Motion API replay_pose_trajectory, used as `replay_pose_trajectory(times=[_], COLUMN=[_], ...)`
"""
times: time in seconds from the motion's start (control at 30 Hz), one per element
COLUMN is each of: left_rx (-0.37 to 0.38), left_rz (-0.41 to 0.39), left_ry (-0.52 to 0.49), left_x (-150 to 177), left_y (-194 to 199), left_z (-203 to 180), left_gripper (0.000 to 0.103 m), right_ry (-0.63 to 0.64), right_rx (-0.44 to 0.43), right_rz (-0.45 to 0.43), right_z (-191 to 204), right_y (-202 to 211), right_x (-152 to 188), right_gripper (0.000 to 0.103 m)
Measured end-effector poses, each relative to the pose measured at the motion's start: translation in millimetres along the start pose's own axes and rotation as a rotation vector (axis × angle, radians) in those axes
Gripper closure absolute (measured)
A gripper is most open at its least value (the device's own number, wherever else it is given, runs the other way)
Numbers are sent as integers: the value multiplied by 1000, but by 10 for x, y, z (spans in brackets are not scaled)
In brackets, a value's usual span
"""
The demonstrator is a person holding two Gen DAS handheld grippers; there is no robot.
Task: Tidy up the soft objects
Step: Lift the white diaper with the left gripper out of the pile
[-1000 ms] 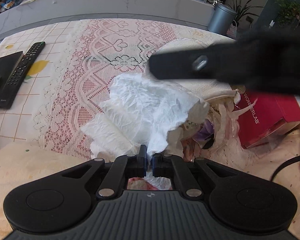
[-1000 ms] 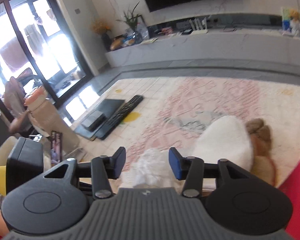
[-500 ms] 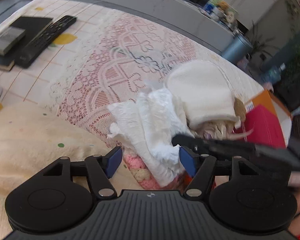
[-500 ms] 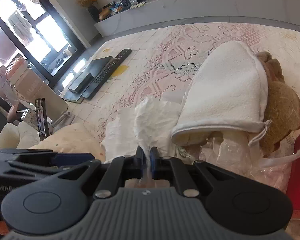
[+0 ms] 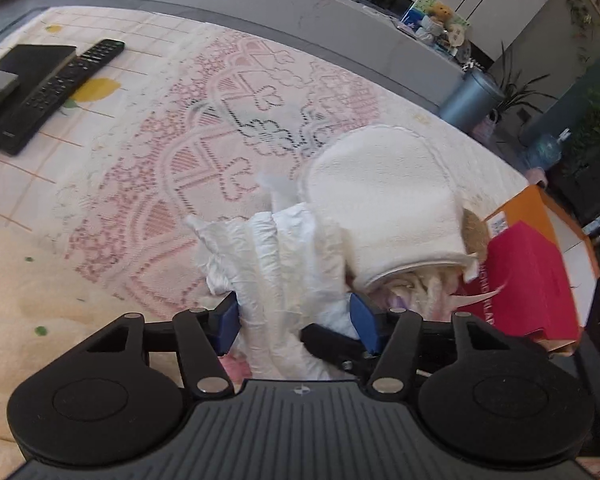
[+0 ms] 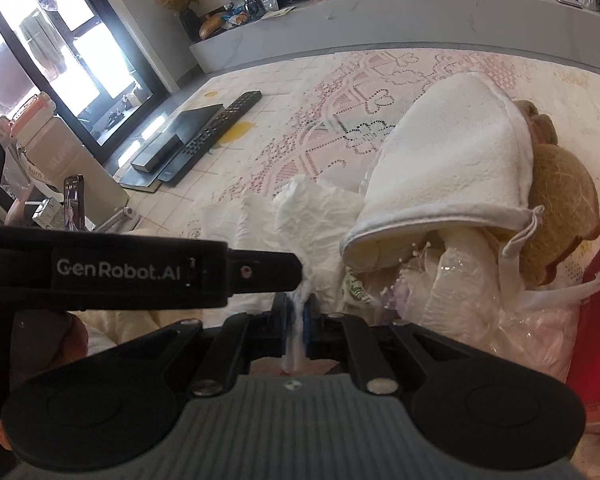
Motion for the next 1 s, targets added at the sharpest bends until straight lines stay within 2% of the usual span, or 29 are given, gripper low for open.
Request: replay_pose_trajectory(times=[0.2,0.33,0.47,0.53,0.6,0.7,0.77,0.9,1.0], left_rx=[-100,-134,-134,-124,-119,-108,-122,-121,-107], left_rz=[46,39,-4,-32,-68,-111,-147,-175,-168], left_ry=[-80,-74,-99,-84,-73,-64,-63,-41,-39], left_x=[-25,-47,-36,-51,-70,-144,-205,-326,-363], left_y=[-236,-221,-80,22,146,298,364,363,266], left_z=[-115,-110,-116,-103,-82,-59,-38,23,26], left_gripper=[40,66,77,81,82,83,83,83,83], right_ry=[21,42,36,36,42,57,64,103,178], right_rx=[-3,7,-8,-18,-8,11,57,195,285], right_rz=[0,5,13,1,-30,-93,-151,-252,-246], right_z=[31,47,29,18,17,14,-4,-39,-7], right_y=[-9,18,97,204,347,600,745,805,601], right_x=[1,2,-3,-11,-25,-63,-121,-278,-348], right_gripper=[95,94,89,81,64,58,56,18,17])
Point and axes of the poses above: each gripper's, at about its wrist camera, not at the fingertips, and y roughly against the way its jaws point, z to its left, x to its underside, the point moved 4 cm from there along -y, roughly the way its jaws point, and after that the axes turned 1 degree about -x, right-handed, at the moved point
